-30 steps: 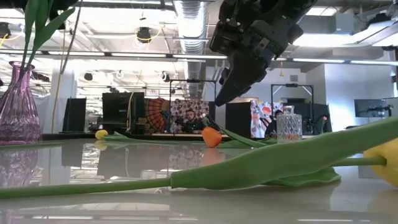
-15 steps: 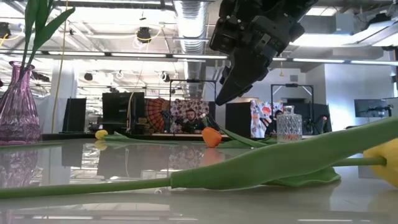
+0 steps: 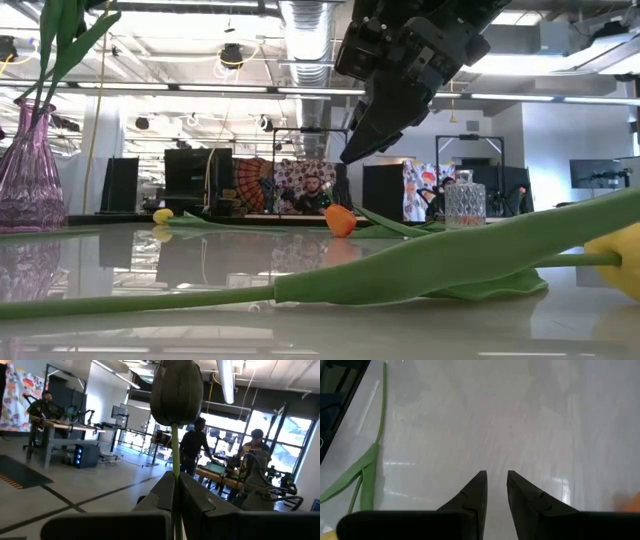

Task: Sort flowers into vase by color
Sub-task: Put the top black tulip into the pink vase

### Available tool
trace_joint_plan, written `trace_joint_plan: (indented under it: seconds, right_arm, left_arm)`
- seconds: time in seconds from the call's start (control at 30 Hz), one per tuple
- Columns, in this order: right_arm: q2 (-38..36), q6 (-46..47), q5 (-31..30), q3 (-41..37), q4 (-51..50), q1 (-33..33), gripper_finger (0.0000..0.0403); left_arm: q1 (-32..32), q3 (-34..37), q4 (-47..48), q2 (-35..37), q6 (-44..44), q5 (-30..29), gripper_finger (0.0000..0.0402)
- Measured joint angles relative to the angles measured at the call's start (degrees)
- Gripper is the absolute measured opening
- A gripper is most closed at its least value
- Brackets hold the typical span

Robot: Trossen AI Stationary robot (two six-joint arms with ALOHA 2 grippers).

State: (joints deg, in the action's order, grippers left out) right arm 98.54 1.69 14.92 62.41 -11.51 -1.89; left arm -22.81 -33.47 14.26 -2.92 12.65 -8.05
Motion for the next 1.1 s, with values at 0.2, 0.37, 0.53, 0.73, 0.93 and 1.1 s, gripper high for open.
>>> trace_joint_plan:
  seconds: [0.2, 0.37, 0.53, 0.73, 0.93, 1.1]
  right_arm:
    - [0.0, 0.0, 0.0, 0.0, 0.0, 0.0, 0.01]
    - [0.0, 0.0, 0.0, 0.0, 0.0, 0.0, 0.01]
    - [0.0, -0.1, 0.0, 0.0, 0.0, 0.0, 0.01]
    - [0.0, -0.2, 0.0, 0.0, 0.0, 0.0, 0.01]
    - [0.0, -0.2, 0.0, 0.0, 0.0, 0.0, 0.01]
    - [0.0, -0.2, 0.0, 0.0, 0.0, 0.0, 0.01]
  left_arm:
    - [0.0, 0.0, -4.1, 0.8, -0.4, 0.3, 0.0]
    - [0.0, 0.0, -1.8, 1.1, -0.2, 1.6, 0.0]
    - [0.0, 0.0, -0.7, 1.1, -0.1, 1.6, 0.0]
    - [0.0, 0.0, -0.9, 1.1, 0.0, 1.5, 0.0]
    - [0.0, 0.0, -0.8, 1.1, -1.0, 1.7, 0.0]
    - [0.0, 0.0, -0.9, 1.1, -1.0, 4.5, 0.0]
